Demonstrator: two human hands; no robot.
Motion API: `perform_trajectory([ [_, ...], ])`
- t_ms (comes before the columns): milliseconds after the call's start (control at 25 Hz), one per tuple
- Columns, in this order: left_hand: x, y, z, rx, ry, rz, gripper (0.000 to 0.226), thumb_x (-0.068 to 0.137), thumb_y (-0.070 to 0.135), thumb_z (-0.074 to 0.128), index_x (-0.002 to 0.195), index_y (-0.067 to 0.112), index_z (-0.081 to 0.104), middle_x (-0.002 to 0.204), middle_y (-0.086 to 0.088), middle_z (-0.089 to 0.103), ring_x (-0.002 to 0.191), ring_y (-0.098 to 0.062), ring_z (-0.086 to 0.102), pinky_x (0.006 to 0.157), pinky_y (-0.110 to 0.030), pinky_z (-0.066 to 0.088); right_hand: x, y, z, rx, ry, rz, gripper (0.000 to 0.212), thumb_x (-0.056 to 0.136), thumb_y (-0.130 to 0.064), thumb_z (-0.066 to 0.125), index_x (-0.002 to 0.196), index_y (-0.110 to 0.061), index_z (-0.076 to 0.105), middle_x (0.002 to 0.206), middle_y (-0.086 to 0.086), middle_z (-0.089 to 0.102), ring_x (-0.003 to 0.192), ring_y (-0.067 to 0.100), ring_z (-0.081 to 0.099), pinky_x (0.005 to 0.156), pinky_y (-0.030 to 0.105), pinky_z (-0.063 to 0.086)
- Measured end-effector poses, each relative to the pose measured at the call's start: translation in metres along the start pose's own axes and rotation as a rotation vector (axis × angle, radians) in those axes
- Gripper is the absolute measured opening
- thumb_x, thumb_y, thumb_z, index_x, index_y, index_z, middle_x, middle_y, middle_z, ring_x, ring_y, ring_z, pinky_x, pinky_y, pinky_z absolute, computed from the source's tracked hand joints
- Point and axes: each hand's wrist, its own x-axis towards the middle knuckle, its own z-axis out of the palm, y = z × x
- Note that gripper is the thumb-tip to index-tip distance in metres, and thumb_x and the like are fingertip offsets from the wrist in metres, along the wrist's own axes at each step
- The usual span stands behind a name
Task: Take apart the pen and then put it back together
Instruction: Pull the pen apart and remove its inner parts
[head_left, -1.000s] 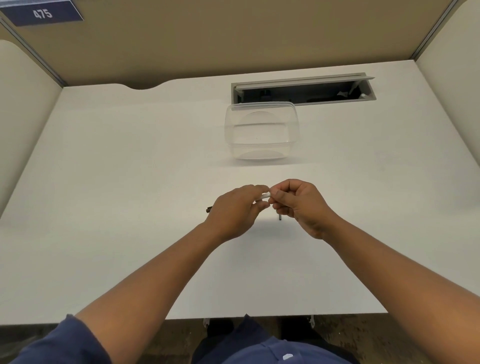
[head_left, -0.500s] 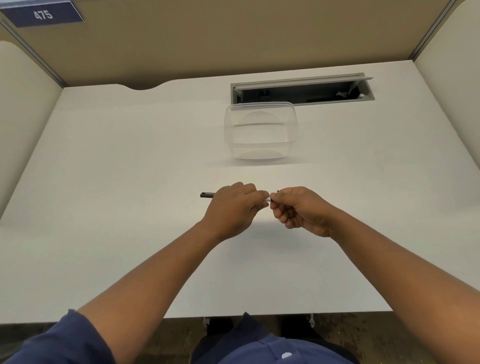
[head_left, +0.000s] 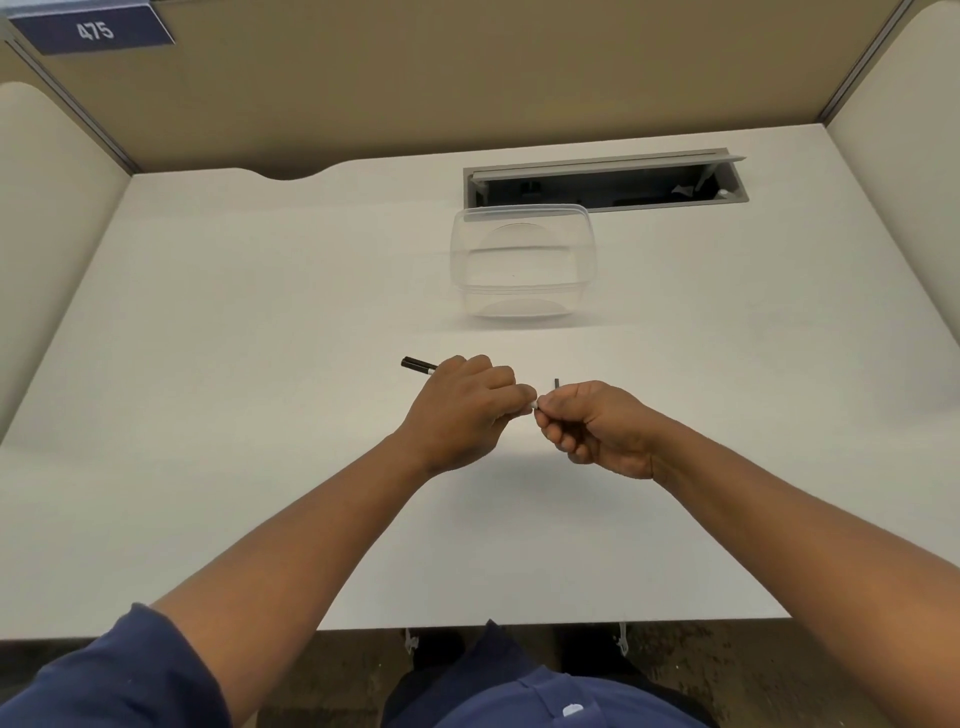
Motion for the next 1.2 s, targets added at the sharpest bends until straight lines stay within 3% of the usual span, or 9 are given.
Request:
perform_trajectory([
  [120,0.003,0.0,-0.007,-0.043,-0.063,-0.003,0.023,0.098,0.033,0.052,0.091,0.024,0.072,0.067,0.006,0.057,0.061,-0.023,0.049,0.054,-0.029,0.029,0.0,0.007,0.008,-0.099,0.092,-0.143,0.03,0.102,-0.023,0.055,0.076,-0.011,0.064,0.063,0.002,0.054,0.053,0.013,0.041,0.05,0.022,0.034],
  [240,0.009,0.001,-0.015,-0.121,-0.179,-0.058,0.029,0.099,0.037,0.044,0.092,0.026,0.071,0.07,0.006,0.059,0.067,-0.023,0.056,0.053,-0.032,0.041,-0.001,0.01,0.01,-0.186,0.148,-0.259,0.032,0.102,-0.021,0.054,0.075,-0.008,0.066,0.064,0.005,0.053,0.054,0.013,0.041,0.052,0.023,0.035],
  [440,0.016,0.003,-0.03,-0.278,-0.441,-0.263,0.022,0.103,0.04,0.049,0.103,0.036,0.071,0.096,0.015,0.07,0.089,-0.012,0.06,0.075,-0.034,0.05,-0.001,0.014,0.009,-0.515,0.24,-0.442,0.031,0.102,-0.02,0.053,0.075,-0.015,0.068,0.063,-0.005,0.056,0.056,0.004,0.046,0.059,0.024,0.039],
  [600,0.025,-0.004,-0.038,-0.551,-0.639,-0.461,0.02,0.101,0.041,0.054,0.096,0.035,0.073,0.099,0.016,0.071,0.097,-0.01,0.062,0.086,-0.033,0.05,0.004,0.017,0.002,-0.991,0.347,-0.861,0.026,0.1,-0.022,0.052,0.084,-0.014,0.071,0.064,-0.004,0.054,0.06,0.014,0.043,0.057,0.028,0.035],
  [720,0.029,-0.006,-0.041,-0.778,-0.633,-0.527,0.022,0.101,0.033,0.057,0.095,0.023,0.075,0.099,0.007,0.073,0.1,-0.013,0.063,0.088,-0.034,0.049,0.01,0.014,-0.013,-1.359,0.431,-1.143,0.025,0.099,-0.022,0.051,0.086,-0.012,0.069,0.069,-0.001,0.058,0.062,0.022,0.047,0.05,0.029,0.039],
  [800,0.03,-0.004,-0.041,-0.685,-0.579,-0.511,0.022,0.101,0.037,0.055,0.098,0.028,0.075,0.097,0.012,0.072,0.099,-0.011,0.063,0.086,-0.033,0.05,0.008,0.01,-0.011,-1.186,0.413,-0.989,0.026,0.101,-0.025,0.05,0.088,-0.014,0.07,0.071,0.002,0.061,0.064,0.023,0.053,0.055,0.034,0.045],
  [920,0.028,-0.001,-0.035,-0.409,-0.463,-0.378,0.023,0.102,0.044,0.048,0.102,0.038,0.07,0.092,0.015,0.07,0.09,-0.01,0.061,0.078,-0.035,0.052,0.001,-0.005,0.003,-0.366,0.166,-0.367,0.025,0.101,-0.021,0.052,0.083,-0.01,0.067,0.072,0.008,0.063,0.063,0.019,0.055,0.06,0.033,0.048],
  [1000,0.023,-0.001,-0.03,-0.267,-0.328,-0.21,0.024,0.102,0.04,0.047,0.097,0.034,0.069,0.081,0.012,0.064,0.079,-0.014,0.057,0.068,-0.038,0.051,-0.003,-0.014,0.003,-0.027,0.065,-0.1,0.024,0.1,-0.019,0.052,0.083,-0.008,0.065,0.072,0.007,0.061,0.059,0.017,0.051,0.055,0.027,0.045],
  [1200,0.014,-0.009,-0.02,-0.056,-0.138,0.032,0.027,0.1,0.036,0.047,0.092,0.026,0.071,0.065,0.007,0.053,0.063,-0.021,0.05,0.051,-0.032,0.038,-0.004,-0.015,0.003,0.049,0.043,-0.003,0.019,0.099,-0.017,0.059,0.088,-0.006,0.069,0.07,0.005,0.065,0.057,0.012,0.053,0.053,0.021,0.047],
])
